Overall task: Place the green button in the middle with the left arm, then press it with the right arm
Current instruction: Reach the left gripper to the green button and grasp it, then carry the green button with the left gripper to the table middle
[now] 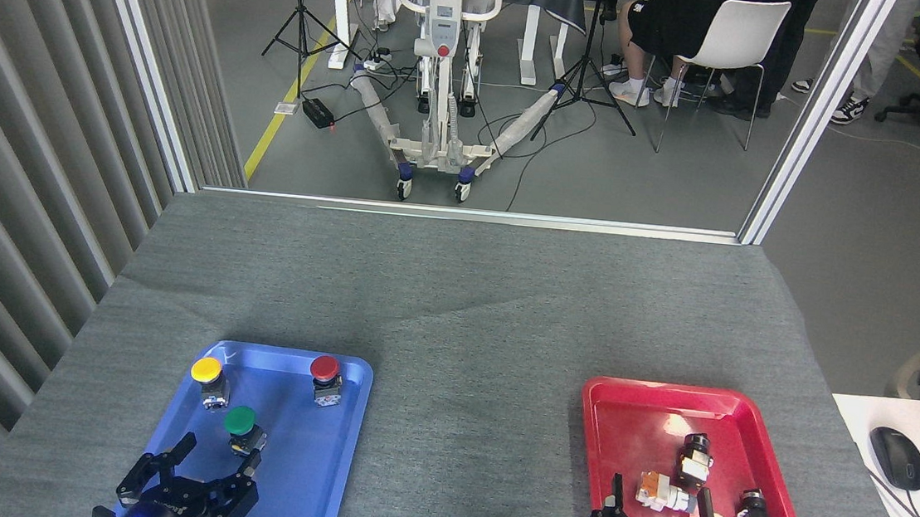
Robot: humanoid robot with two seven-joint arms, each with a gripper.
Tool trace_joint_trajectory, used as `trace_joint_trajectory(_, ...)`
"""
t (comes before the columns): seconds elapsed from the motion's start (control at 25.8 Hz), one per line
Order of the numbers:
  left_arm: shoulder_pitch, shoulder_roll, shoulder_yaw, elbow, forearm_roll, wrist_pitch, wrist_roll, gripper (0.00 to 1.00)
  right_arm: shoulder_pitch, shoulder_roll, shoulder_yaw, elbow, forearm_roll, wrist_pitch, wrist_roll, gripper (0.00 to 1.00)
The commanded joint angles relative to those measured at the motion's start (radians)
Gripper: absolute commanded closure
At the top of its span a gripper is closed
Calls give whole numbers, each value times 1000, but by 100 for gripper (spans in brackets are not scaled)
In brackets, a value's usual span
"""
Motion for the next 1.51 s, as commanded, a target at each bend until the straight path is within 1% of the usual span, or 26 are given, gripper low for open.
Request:
trace_joint_trajectory(0.0,-35,4,0,46,-25,-12,0,1,2,0,0,0,0,1,0,0)
trace_joint_trajectory(0.12,-67,4,0,92,-33,-38,-2,1,0,-2,-1,2,0,1,0,0)
trace_joint_trajectory(0.27,-103,4,0,140,-58,-42,0,1,2,-2,-1,0,0,1,0,0)
trace_joint_trajectory(0.43,-126,4,-8,168,-58,-44,0,2,0,-2,-1,2,0,1,0,0)
trace_joint_trajectory(0.54,-132,4,-11,174,-58,-42,0,4,2,0,-1,0,0,1,0,0)
trace_joint_trajectory(0.7,-150,4,-14,206,-58,-42,-2,21,0,0,-1,0,0,1,0,0)
trace_joint_trajectory(0.89,-155,4,-15,224,-58,-44,-2,37,2,0,-1,0,0,1,0,0)
trace_joint_trajectory(1.24,-152,11,-15,215,-59,-87,1,84,0,0,-1,0,2,1,0,0)
trace_joint_trajectory(1.32,-152,28,-15,209,-58,-107,4,92,2,0,-1,0,2,1,0,0)
trace_joint_trajectory(1.39,-152,33,-15,192,-55,-131,8,97,2,2,-1,0,2,1,0,0)
trace_joint_trajectory(1.47,-144,37,-14,137,-47,-148,8,99,0,8,-1,0,2,0,0,0)
